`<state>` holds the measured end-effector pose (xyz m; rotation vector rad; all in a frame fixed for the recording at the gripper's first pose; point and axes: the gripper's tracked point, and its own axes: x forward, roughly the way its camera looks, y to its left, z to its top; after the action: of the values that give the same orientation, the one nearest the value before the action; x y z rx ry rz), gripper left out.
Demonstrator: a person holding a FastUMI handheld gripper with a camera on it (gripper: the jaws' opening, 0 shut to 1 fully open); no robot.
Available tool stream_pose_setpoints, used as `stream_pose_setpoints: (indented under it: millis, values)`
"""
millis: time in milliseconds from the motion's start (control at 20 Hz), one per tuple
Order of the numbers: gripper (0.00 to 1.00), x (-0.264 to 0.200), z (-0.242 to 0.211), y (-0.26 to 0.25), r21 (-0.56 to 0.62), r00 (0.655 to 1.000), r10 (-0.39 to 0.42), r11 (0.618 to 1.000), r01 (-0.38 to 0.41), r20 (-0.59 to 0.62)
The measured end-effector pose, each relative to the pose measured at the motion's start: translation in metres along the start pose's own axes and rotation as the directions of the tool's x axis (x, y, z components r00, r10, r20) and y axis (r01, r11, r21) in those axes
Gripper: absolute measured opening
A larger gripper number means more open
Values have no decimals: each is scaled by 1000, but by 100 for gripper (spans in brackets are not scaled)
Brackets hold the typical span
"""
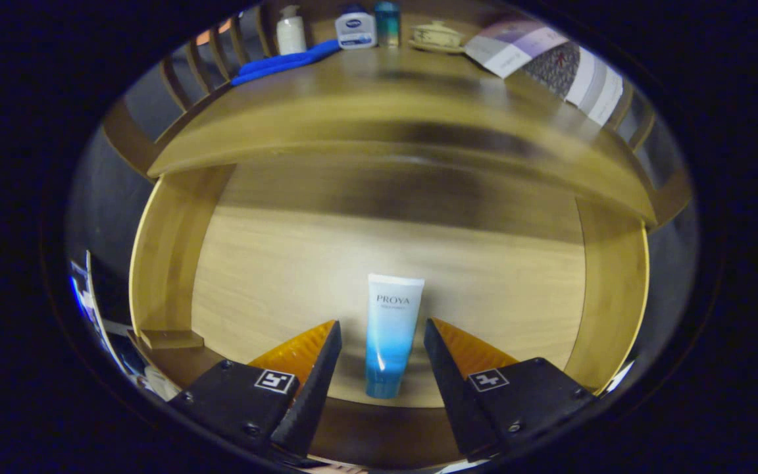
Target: Pull open the drawer, take out the items inside it, and place them on the countertop above the cabinet.
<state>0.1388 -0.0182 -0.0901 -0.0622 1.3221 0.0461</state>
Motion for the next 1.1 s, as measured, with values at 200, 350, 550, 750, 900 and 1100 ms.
stream_pose_setpoints:
  millis: [200,350,550,750,900,1100]
  values:
    - [80,11,-12,-3,-15,998,-34,999,33,-57]
    - [78,21,-14,-3,-15,996,-54,999,53,-72]
    - [55,26,-10,-7,9,996,-55,998,55,-69]
    - [50,23,-11,-6,49,999,-37,998,39,-31]
    - [48,12,-10,-6,78,1000,-1,997,0,14]
    - [48,-12,-8,-4,89,996,34,995,-42,87]
